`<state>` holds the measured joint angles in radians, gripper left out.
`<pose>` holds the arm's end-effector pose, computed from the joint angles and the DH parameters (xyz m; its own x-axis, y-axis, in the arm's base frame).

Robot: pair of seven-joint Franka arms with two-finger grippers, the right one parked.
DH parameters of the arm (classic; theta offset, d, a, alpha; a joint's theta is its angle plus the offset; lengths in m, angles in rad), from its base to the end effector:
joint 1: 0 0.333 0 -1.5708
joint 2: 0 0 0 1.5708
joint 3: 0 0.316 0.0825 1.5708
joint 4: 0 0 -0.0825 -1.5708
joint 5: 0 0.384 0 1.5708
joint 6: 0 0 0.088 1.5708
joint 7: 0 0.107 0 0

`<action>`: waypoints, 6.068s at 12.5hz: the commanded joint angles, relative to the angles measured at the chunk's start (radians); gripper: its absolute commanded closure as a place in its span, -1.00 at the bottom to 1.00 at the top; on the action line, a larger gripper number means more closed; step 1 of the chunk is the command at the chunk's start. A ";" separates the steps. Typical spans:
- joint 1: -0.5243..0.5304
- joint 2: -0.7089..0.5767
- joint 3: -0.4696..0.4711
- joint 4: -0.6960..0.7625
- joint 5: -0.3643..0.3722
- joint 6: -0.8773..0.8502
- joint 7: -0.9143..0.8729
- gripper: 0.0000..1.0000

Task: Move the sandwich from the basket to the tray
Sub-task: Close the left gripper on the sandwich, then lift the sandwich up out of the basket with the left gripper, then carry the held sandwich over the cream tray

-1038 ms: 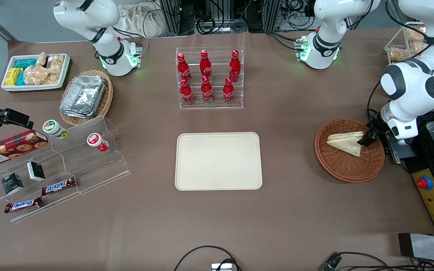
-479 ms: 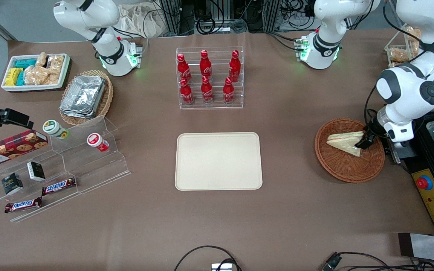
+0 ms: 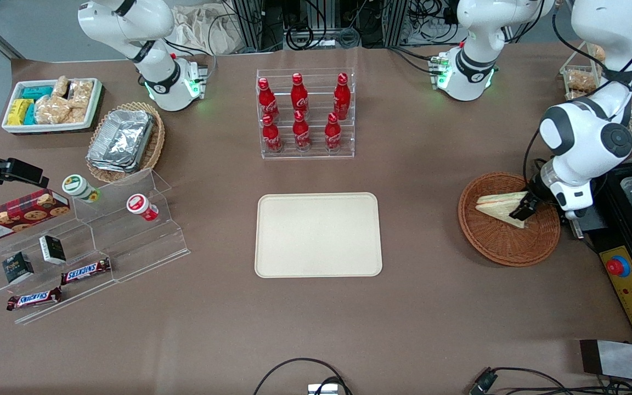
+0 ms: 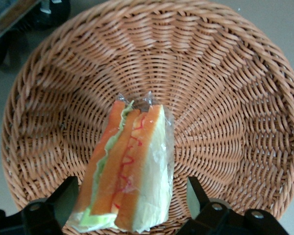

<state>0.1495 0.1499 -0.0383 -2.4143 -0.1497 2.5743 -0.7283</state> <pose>0.4931 0.0573 0.2503 0.5694 0.8203 -0.0547 0.8217 -0.5659 0.0679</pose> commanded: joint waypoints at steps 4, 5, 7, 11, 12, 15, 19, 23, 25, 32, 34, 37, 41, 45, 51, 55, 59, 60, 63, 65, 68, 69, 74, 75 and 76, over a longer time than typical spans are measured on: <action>-0.010 -0.001 0.000 -0.009 -0.014 0.026 -0.003 1.00; -0.010 0.000 0.000 -0.008 -0.014 0.026 0.000 1.00; -0.010 -0.001 0.000 -0.008 -0.014 0.024 0.001 1.00; -0.011 -0.007 0.000 -0.006 -0.014 0.014 0.010 1.00; -0.021 -0.012 -0.002 -0.003 -0.013 0.009 0.016 1.00; -0.041 -0.067 -0.002 0.003 0.006 -0.031 0.059 1.00; -0.039 -0.157 0.000 0.050 0.007 -0.195 0.208 1.00; -0.036 -0.233 0.001 0.087 0.007 -0.317 0.401 1.00; -0.036 -0.239 0.001 0.151 0.009 -0.405 0.466 1.00; -0.041 -0.213 -0.100 0.376 0.121 -0.638 0.559 1.00; -0.041 -0.214 -0.115 0.406 0.121 -0.655 0.637 1.00; -0.041 -0.188 -0.207 0.509 0.121 -0.756 0.647 1.00; -0.041 -0.187 -0.311 0.538 0.130 -0.767 0.624 1.00; -0.041 -0.155 -0.380 0.590 0.128 -0.813 0.574 1.00; -0.041 -0.046 -0.532 0.673 0.128 -0.812 0.354 1.00; -0.042 0.032 -0.606 0.731 0.165 -0.806 0.259 1.00; -0.042 0.157 -0.695 0.814 0.257 -0.801 0.121 1.00; -0.042 0.187 -0.712 0.825 0.278 -0.799 0.097 1.00; -0.059 0.270 -0.753 0.874 0.337 -0.799 0.044 1.00; -0.129 0.341 -0.747 0.929 0.398 -0.799 0.026 1.00; -0.163 0.396 -0.747 0.940 0.446 -0.798 0.027 1.00; -0.175 0.410 -0.747 0.943 0.455 -0.796 0.033 1.00; -0.203 0.494 -0.749 0.975 0.504 -0.775 0.035 1.00; -0.203 0.502 -0.749 0.975 0.504 -0.773 0.035 1.00; -0.203 0.510 -0.749 0.977 0.504 -0.772 0.033 1.00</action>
<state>-0.0442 0.6279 -0.7775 -1.4802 0.3314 1.8116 -0.6885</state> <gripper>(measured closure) 0.824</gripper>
